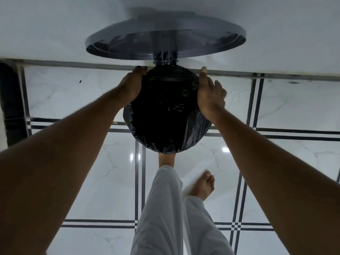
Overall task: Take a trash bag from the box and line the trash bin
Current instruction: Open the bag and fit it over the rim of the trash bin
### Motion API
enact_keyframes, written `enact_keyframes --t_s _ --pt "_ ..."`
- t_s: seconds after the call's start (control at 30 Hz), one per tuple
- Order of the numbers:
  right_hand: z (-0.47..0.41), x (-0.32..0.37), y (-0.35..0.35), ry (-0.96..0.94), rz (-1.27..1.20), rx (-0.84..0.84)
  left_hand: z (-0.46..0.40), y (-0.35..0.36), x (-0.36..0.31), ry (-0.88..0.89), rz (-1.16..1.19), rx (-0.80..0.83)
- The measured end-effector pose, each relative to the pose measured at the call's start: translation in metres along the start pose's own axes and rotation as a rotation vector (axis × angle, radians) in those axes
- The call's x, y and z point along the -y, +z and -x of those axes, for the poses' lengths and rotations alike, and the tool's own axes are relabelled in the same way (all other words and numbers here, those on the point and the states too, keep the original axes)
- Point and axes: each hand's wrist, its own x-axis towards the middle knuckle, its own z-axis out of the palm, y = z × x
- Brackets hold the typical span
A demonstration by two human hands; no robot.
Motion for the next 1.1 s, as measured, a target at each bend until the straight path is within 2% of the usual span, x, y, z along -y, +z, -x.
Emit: enact_keyframes --t_s 0.07,0.17,0.2,0.27,0.37,0.5,0.57,0.73,0.9,1.1 --pt "0.006 -0.017 -0.004 0.057 -0.09 -0.08 0.003 -0.004 0.012 -0.008 0.0 -0.054" --pt "0.027 -0.049 -0.01 0.243 -0.322 -0.251 0.009 -0.017 0.045 -0.076 0.055 -0.333" --pt "0.036 -0.06 -0.009 0.332 -0.386 -0.25 0.017 -0.018 0.059 -0.113 0.098 -0.401" --pt "0.053 -0.082 -0.006 0.49 -0.504 -0.169 0.044 -0.013 0.085 -0.237 0.15 -0.435" --pt "0.078 -0.108 0.002 0.681 -0.758 0.011 0.08 0.0 0.131 -0.421 0.408 -0.293" --pt "0.099 -0.116 0.012 0.75 -1.018 0.163 0.112 0.024 0.173 -0.611 0.747 0.004" --pt "0.1 -0.112 0.014 0.773 -1.088 0.163 0.119 0.033 0.181 -0.601 0.875 0.074" --pt "0.094 -0.108 0.019 0.813 -1.157 0.135 0.125 0.052 0.178 -0.552 1.088 0.072" --pt "0.083 -0.111 0.021 0.827 -1.081 0.096 0.116 0.052 0.184 -0.539 1.083 0.037" --pt "0.075 -0.11 0.016 0.821 -1.031 0.016 0.098 0.049 0.173 -0.54 0.813 -0.043"
